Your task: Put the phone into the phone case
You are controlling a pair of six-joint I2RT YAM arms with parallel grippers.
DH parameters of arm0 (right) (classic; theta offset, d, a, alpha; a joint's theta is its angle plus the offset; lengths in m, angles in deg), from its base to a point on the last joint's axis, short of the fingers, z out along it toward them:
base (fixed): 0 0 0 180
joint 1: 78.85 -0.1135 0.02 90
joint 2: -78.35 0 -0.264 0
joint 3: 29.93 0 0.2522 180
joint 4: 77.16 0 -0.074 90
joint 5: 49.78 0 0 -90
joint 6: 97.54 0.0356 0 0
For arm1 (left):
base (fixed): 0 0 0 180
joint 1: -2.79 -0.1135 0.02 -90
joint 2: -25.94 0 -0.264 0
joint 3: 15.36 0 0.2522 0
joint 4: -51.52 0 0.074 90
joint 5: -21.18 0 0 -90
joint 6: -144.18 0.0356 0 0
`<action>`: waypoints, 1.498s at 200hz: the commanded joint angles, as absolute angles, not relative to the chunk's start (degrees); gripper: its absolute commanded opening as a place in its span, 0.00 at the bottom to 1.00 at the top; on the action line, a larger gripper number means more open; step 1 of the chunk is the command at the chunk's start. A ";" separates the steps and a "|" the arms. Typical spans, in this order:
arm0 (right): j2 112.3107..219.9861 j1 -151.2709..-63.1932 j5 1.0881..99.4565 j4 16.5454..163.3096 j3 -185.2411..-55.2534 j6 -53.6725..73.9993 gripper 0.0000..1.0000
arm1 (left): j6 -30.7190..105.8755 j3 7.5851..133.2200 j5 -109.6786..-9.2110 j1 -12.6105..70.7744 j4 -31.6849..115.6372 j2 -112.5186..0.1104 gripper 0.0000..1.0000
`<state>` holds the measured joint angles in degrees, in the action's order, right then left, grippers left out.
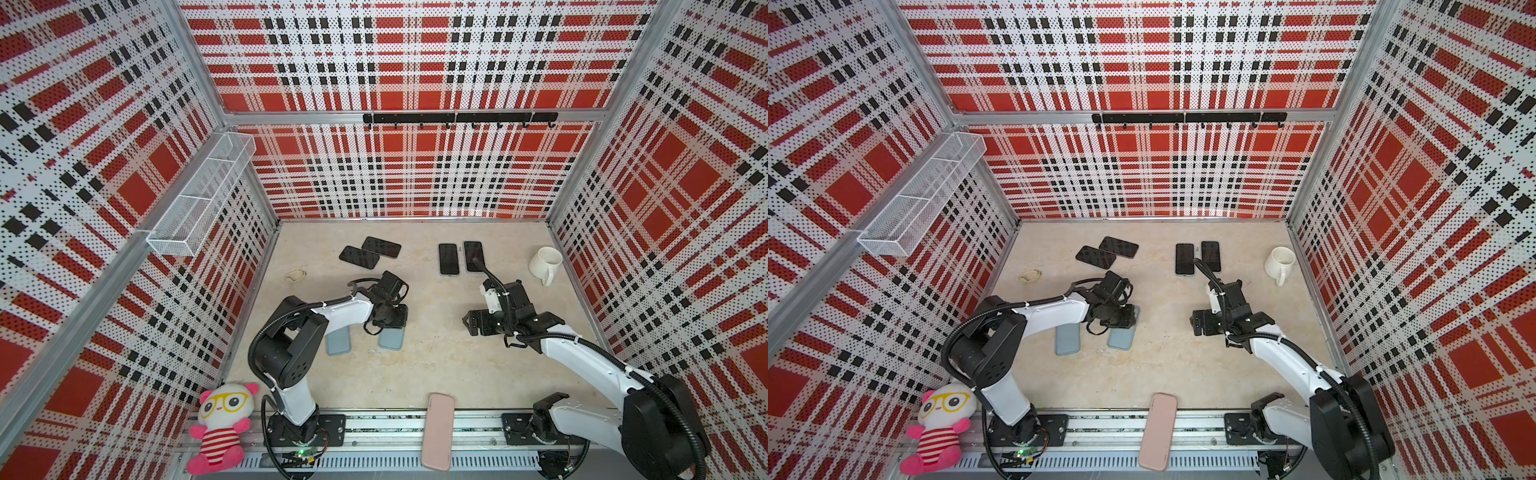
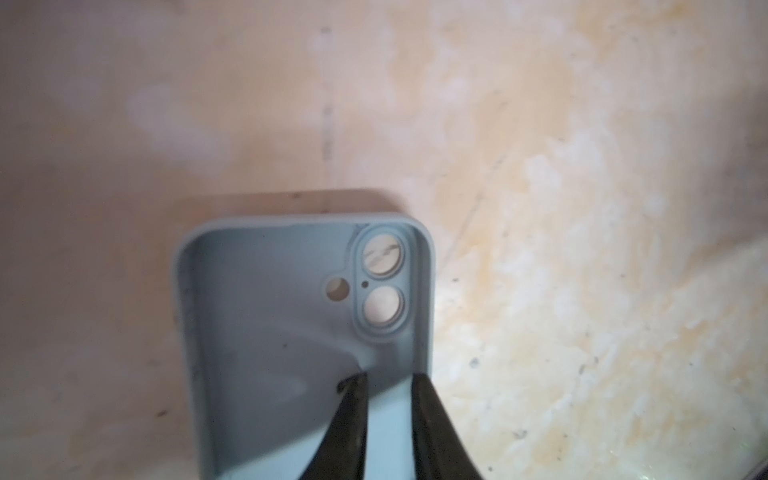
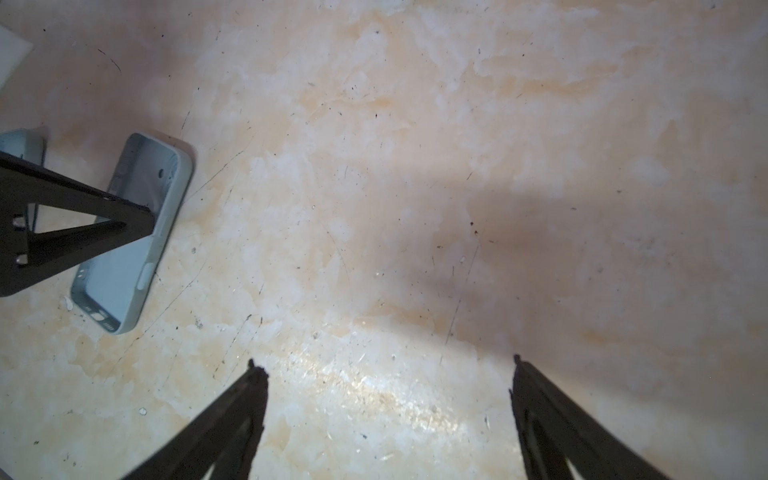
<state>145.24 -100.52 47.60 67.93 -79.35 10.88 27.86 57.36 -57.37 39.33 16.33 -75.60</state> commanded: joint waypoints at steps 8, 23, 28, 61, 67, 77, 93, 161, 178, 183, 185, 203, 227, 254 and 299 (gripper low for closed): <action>142.99 -99.94 46.63 68.01 -78.72 9.87 0.95 | 38.87 66.93 -60.76 40.76 8.47 -75.59 0.38; 142.94 -99.90 47.28 68.59 -78.66 10.20 0.95 | 46.39 70.56 -66.83 40.55 2.57 -75.64 0.44; 142.99 -99.91 47.56 68.75 -78.74 10.29 0.95 | 48.09 71.57 -68.68 40.14 1.35 -75.85 0.46; 143.79 -99.87 50.15 68.98 -79.55 10.92 0.96 | 62.21 77.95 -71.89 38.66 -4.60 -79.96 0.59; 143.84 -99.88 50.71 68.87 -79.71 10.83 0.96 | 64.90 78.11 -72.06 39.10 -4.61 -80.50 0.60; 143.95 -99.86 51.41 68.45 -79.69 10.75 0.96 | 68.85 78.04 -72.10 39.73 -3.84 -81.23 0.63; 143.58 -99.90 52.90 68.82 -79.02 10.57 0.97 | 74.00 78.96 -70.64 40.07 -3.29 -83.09 0.64; 139.34 -99.90 54.98 67.50 -77.62 12.47 0.97 | 76.83 85.35 -67.90 39.29 -6.53 -91.87 0.65; 139.51 -99.77 53.67 66.29 -77.80 11.91 0.97 | 76.19 85.76 -67.52 38.91 -7.04 -93.25 0.63; 139.46 -99.64 53.42 65.95 -77.87 11.76 0.97 | 76.15 85.82 -67.54 38.68 -7.23 -93.64 0.63; 139.44 -99.67 53.34 65.85 -77.88 11.68 0.97 | 76.05 85.85 -67.64 38.62 -7.33 -93.74 0.62; 139.18 -99.43 52.96 65.52 -77.58 11.28 0.97 | 75.63 85.78 -67.89 38.22 -7.51 -94.31 0.59; 139.26 -99.26 52.70 65.61 -77.44 11.26 0.97 | 75.00 85.86 -67.59 37.91 -7.51 -94.76 0.50; 139.60 -99.20 52.13 65.66 -77.62 11.29 0.97 | 73.44 86.24 -67.43 37.57 -7.51 -95.16 0.28; 139.26 -98.01 51.95 66.35 -78.10 11.79 0.95 | 69.89 85.94 -64.99 35.57 -6.63 -93.46 0.05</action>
<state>140.34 -99.27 52.51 66.01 -77.91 11.80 73.01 85.12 -67.19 37.40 -6.41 -93.59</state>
